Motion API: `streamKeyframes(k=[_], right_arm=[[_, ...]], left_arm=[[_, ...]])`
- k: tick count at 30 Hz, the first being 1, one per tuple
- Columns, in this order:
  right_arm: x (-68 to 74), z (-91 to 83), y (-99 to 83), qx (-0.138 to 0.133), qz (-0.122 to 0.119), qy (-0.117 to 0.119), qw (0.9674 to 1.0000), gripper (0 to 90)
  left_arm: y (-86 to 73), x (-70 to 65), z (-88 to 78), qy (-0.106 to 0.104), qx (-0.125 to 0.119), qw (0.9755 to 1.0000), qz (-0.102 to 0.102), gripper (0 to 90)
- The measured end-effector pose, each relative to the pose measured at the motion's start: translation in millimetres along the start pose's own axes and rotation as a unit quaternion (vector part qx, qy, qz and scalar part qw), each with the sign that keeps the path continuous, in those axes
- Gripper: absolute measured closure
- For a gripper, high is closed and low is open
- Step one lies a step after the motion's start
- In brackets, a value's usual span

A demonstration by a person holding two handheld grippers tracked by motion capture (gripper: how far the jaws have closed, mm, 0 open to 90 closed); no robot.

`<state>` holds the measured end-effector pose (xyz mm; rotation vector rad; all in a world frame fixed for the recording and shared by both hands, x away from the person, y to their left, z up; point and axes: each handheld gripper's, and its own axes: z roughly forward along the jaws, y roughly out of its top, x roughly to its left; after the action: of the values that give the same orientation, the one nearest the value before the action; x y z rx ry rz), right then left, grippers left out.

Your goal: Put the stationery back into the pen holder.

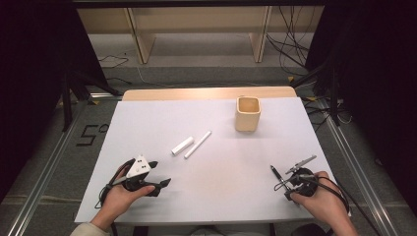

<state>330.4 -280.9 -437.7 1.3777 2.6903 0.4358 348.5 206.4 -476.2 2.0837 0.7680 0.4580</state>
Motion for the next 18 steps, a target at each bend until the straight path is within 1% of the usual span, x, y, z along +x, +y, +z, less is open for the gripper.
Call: streamKeyframes(k=[1,5,6,9,12,15,18], right_arm=[[-0.8,-0.9,3.3,-0.005,0.0,-0.005,1.0,83.6],[-7.1,-1.9,18.2,-0.011,0.001,-0.027,0.9996,78.7],[-9.6,-1.3,21.7,-0.007,-0.001,-0.03,0.9995,77.6],[-15.7,3.6,31.9,0.005,0.002,-0.036,0.9993,75.5],[-18.7,9.4,40.0,0.023,0.009,-0.032,0.9992,74.4],[-19.9,13.8,45.8,0.037,0.004,-0.029,0.9989,74.2],[-19.6,16.1,49.5,0.054,0.007,-0.024,0.9982,74.1]], left_arm=[[0.1,-0.1,0.1,0.0,0.0,1.0,0.0,21.7],[0.1,0.3,-0.1,0.0,-0.001,1.0,0.001,21.7],[0.1,0.5,-0.2,0.0,-0.001,1.0,0.001,21.7],[0.0,0.8,-0.2,0.0,-0.001,1.0,0.0,21.7],[-0.1,0.9,-0.3,0.0,-0.002,1.0,0.0,21.7],[0.0,1.0,-0.4,0.001,-0.001,1.0,0.001,21.7],[0.1,0.7,-0.2,0.0,-0.001,1.0,0.001,21.7]])
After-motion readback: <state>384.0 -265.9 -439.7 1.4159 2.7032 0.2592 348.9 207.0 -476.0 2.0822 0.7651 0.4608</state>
